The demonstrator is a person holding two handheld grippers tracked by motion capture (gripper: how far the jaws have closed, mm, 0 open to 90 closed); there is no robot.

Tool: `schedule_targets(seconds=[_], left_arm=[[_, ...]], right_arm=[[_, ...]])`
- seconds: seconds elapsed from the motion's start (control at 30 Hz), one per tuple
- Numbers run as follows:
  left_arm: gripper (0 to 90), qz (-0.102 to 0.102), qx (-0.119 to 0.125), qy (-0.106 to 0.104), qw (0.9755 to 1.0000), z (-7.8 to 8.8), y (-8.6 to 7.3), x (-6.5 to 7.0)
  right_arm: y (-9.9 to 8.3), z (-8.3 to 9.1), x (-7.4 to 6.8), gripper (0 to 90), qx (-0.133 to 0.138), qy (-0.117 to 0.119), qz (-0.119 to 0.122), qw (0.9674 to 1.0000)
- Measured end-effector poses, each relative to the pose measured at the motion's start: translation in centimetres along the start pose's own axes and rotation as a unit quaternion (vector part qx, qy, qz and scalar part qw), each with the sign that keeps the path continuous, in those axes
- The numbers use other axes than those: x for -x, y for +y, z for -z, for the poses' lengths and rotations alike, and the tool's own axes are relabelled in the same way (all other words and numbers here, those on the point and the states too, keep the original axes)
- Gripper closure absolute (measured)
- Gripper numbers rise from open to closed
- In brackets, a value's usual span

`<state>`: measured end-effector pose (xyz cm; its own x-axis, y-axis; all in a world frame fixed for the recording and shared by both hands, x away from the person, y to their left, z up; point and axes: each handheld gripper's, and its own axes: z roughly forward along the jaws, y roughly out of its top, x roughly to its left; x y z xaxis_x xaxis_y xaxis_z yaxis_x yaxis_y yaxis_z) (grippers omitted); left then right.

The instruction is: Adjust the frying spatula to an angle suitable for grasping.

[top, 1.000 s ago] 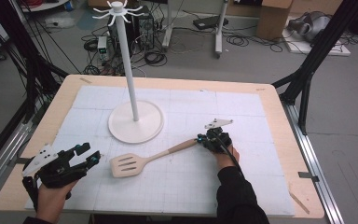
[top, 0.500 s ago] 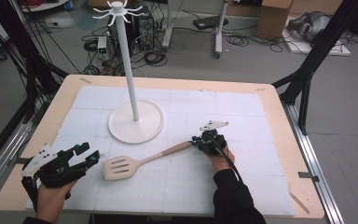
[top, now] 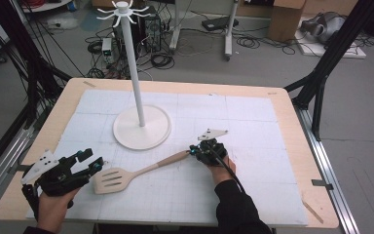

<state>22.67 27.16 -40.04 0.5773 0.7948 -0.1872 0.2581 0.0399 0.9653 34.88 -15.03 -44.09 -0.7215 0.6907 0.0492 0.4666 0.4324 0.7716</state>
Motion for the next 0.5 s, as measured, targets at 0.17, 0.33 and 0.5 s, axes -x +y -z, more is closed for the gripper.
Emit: schedule_targets(seconds=[0.17,0.33,0.5], left_arm=[[42.6,0.001,0.001,0.002,1.0000,0.0,0.0,-0.1],[42.6,0.003,0.003,0.004,1.0000,0.1,0.0,-0.1],[42.5,0.003,0.002,0.004,1.0000,0.2,0.0,-0.2]], right_arm=[[0.3,-0.4,-0.8,89.0,0.003,0.007,0.002,1.0000],[0.5,-0.7,-1.2,89.1,0.004,0.012,0.002,0.9999],[0.6,-0.9,-1.5,89.0,0.004,0.015,0.003,0.9999]])
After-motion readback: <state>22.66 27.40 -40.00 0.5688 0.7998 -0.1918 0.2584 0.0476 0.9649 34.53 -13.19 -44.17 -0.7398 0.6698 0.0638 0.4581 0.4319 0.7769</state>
